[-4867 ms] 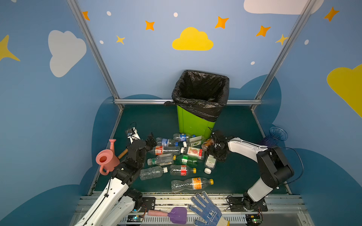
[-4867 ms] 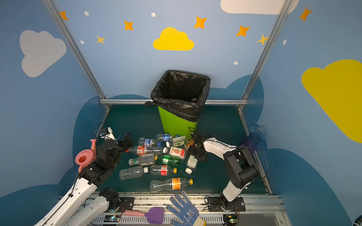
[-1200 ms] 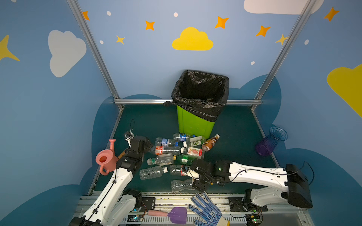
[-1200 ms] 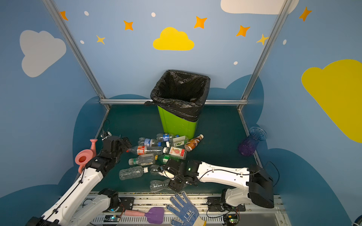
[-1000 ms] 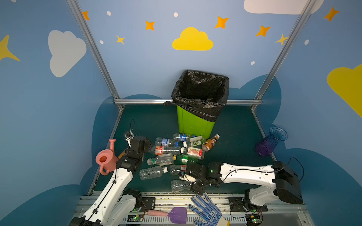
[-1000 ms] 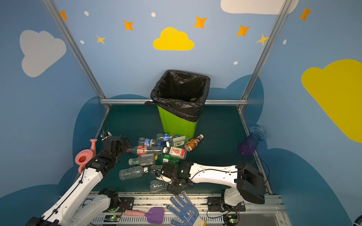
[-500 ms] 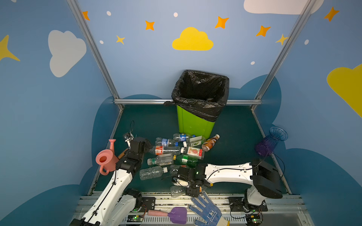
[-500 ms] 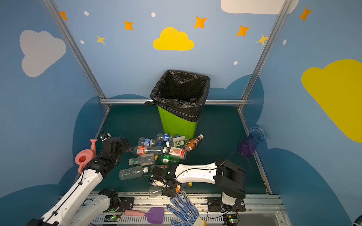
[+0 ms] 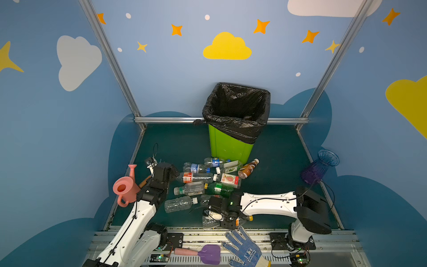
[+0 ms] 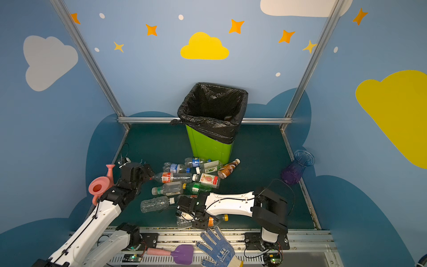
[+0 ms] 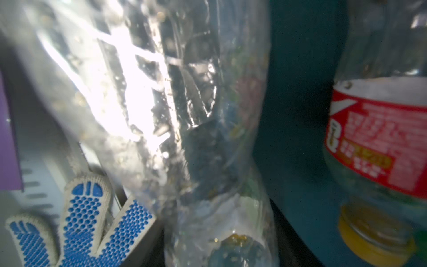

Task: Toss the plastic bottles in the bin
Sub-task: 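Lift the orange-label bottle high up over the bin with the right gripper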

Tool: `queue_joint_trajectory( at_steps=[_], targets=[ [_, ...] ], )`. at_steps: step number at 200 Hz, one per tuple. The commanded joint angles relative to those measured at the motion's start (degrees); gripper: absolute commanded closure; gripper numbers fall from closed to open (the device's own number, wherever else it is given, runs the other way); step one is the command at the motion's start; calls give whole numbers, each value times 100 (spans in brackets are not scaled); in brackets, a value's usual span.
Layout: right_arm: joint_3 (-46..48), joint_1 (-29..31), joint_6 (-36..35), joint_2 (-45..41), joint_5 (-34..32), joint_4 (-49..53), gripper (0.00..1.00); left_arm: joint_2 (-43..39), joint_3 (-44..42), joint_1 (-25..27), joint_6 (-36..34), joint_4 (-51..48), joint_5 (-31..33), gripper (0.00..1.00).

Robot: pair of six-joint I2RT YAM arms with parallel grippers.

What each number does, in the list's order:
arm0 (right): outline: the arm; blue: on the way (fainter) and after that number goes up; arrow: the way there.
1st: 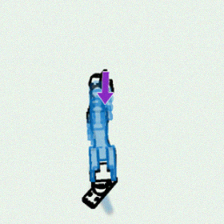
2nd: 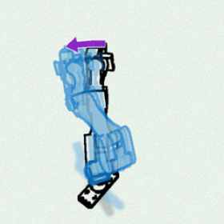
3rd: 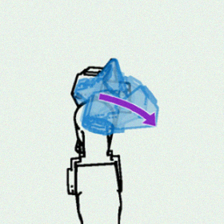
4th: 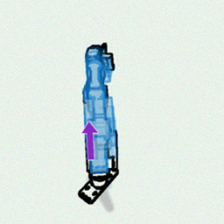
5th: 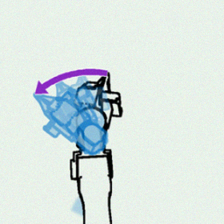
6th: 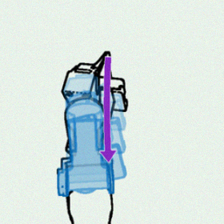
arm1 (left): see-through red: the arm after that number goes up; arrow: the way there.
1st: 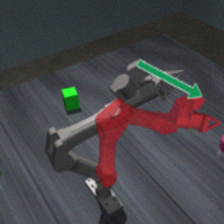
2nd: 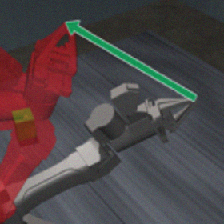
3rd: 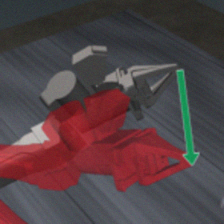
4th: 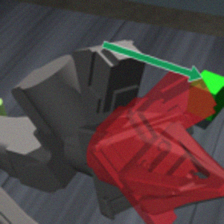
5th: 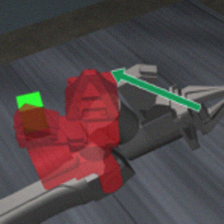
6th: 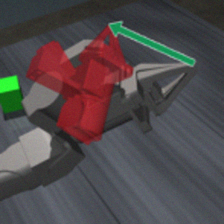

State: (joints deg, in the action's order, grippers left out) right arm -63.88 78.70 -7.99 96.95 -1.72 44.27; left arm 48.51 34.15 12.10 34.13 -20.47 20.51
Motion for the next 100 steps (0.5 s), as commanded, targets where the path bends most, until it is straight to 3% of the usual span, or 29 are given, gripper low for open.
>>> queue_joint_trajectory(
  at_steps=[1,24,60,82,100],
  targets=[
    [-340,-163,-61,-719,-136,224,49,-83,-57,-32,-24,-88,105,0],
    [-789,-412,-152,-1377,-449,376,48,-92,-58,-42,-24,-114,147,0],
    [-1777,-967,-758,-2411,-1620,21,46,-110,-101,-45,-12,-62,182,0],
    [-2580,-1273,-1618,-2997,-2256,-778,45,-41,-127,-43,24,36,147,0],
    [-3010,-1332,-2500,-3475,-2535,-2137,43,61,-120,-45,41,105,95,0]
  ],
)
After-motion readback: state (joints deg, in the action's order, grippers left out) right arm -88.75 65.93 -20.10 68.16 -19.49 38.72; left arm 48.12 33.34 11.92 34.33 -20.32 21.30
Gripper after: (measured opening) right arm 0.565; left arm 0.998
